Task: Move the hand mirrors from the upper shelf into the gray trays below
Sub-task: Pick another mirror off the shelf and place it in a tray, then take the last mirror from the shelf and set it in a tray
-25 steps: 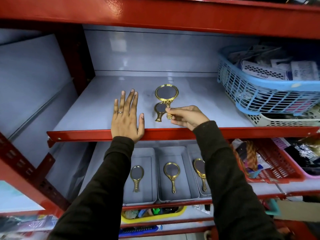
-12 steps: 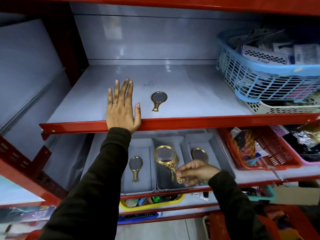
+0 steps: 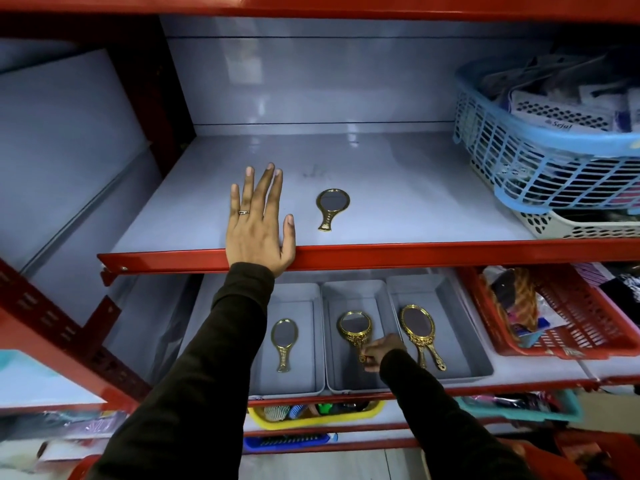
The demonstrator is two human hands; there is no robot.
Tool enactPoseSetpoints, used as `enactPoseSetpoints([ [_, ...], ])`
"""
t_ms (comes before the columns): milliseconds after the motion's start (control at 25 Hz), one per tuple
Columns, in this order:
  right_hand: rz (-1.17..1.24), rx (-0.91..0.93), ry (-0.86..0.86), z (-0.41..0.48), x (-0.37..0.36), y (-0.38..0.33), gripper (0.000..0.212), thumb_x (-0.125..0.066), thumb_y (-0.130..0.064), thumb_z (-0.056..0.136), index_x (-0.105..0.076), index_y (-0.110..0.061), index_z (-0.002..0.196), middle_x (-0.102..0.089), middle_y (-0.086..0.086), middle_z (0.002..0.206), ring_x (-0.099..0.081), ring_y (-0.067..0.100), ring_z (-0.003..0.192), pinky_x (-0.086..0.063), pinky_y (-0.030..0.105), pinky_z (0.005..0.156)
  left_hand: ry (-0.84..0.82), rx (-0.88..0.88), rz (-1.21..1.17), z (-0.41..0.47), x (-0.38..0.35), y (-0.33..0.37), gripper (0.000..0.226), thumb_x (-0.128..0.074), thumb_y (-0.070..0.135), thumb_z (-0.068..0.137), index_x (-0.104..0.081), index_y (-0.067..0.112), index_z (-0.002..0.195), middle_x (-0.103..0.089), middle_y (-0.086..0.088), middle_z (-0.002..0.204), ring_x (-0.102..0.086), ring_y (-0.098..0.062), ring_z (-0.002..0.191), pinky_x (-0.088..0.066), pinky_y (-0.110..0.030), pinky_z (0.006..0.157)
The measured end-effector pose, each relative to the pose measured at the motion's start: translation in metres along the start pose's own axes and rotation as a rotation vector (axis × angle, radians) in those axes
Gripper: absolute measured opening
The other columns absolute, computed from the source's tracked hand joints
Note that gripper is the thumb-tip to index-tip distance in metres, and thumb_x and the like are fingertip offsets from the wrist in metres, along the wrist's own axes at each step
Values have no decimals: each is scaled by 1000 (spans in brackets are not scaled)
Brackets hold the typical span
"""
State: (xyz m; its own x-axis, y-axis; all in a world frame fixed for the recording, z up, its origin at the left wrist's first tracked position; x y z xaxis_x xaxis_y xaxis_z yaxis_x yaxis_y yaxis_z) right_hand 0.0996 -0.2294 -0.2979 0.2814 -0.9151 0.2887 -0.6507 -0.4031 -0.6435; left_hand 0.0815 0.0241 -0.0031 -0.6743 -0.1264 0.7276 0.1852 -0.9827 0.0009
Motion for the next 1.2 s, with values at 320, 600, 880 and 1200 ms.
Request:
enactPoseSetpoints([
  [320,-178,162,-157,-93,7,-74,17,-71,-17,85,-66,-2,90,-70,12,75,-66,18,59,-57,27,53,-3,5,0,0,2,1,72,-34,37,88,-20,12,154,-19,-5,161,-10,-28,151,-9,-45,123],
  [600,-93,877,343,-208,40,-263,23,-80,-32,71,-77,-10,78,-76,6,75,-72,19,69,-58,29,72,-32,19,-3,-1,3,1,73,-35,38,88,-18,13,154,-16,-4,162,-8,-26,151,-6,-43,123],
  [880,-634,644,490,-158,-2,-302,38,-76,-26,77,-66,-9,110,-70,9,110,-68,28,102,-54,30,79,-44,19,1,0,1,0,75,-38,38,87,-17,13,155,-14,-5,162,-8,-26,151,-5,-42,123],
  [1200,-93,425,-4,-147,8,-278,22,-81,1,71,-62,4,80,-71,19,81,-68,23,68,-63,38,75,-32,9,-15,-1,3,1,75,-40,37,87,-18,13,155,-14,-5,162,-7,-26,151,-3,-41,123],
])
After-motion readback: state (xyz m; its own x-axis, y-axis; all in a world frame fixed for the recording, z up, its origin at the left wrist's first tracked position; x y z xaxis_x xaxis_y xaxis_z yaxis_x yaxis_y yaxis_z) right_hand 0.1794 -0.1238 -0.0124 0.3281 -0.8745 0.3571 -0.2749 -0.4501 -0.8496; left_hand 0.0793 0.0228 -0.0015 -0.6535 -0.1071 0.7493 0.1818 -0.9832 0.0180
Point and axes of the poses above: each hand's wrist, its own z-axis towards the middle knuckle, its own x-axis out of the back of the hand, y = z × x, the point moved 6 cm from there along z, towards the middle knuckle
